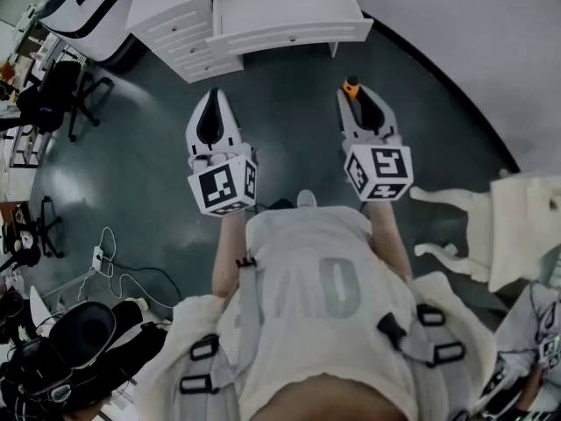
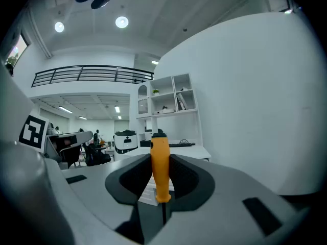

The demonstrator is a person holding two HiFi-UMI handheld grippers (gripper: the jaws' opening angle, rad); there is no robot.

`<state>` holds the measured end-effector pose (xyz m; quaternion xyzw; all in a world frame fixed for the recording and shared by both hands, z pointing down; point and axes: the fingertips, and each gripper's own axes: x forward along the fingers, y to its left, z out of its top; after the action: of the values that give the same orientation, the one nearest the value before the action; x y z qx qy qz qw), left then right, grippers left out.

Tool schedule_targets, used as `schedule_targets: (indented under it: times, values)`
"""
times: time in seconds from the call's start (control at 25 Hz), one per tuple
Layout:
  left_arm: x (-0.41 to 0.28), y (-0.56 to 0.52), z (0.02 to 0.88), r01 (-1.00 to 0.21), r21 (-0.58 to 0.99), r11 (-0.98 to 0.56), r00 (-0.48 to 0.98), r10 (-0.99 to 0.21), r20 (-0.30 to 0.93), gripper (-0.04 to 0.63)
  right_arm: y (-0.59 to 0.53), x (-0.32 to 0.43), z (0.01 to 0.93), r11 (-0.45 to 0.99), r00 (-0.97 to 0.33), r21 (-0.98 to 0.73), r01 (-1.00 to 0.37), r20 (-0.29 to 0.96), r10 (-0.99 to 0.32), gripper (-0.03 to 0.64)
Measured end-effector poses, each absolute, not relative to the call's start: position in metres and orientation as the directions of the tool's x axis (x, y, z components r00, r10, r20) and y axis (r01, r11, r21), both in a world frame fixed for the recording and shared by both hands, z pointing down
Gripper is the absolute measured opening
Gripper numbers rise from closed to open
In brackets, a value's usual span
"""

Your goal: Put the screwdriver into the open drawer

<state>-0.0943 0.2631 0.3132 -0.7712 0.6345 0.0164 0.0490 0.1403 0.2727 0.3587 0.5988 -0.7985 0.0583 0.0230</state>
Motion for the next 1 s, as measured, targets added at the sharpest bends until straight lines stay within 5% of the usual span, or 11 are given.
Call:
schedule_targets:
  times: [1.0]
  values:
    - [-0.095, 0.250, 0.321, -0.982, -0.040, -0.186, 0.189, -0.978, -0.083, 0.005, 0.261, 0.151, 0.364, 0.260, -0.275, -0.146, -0.954, 0.098, -0.956, 0.103]
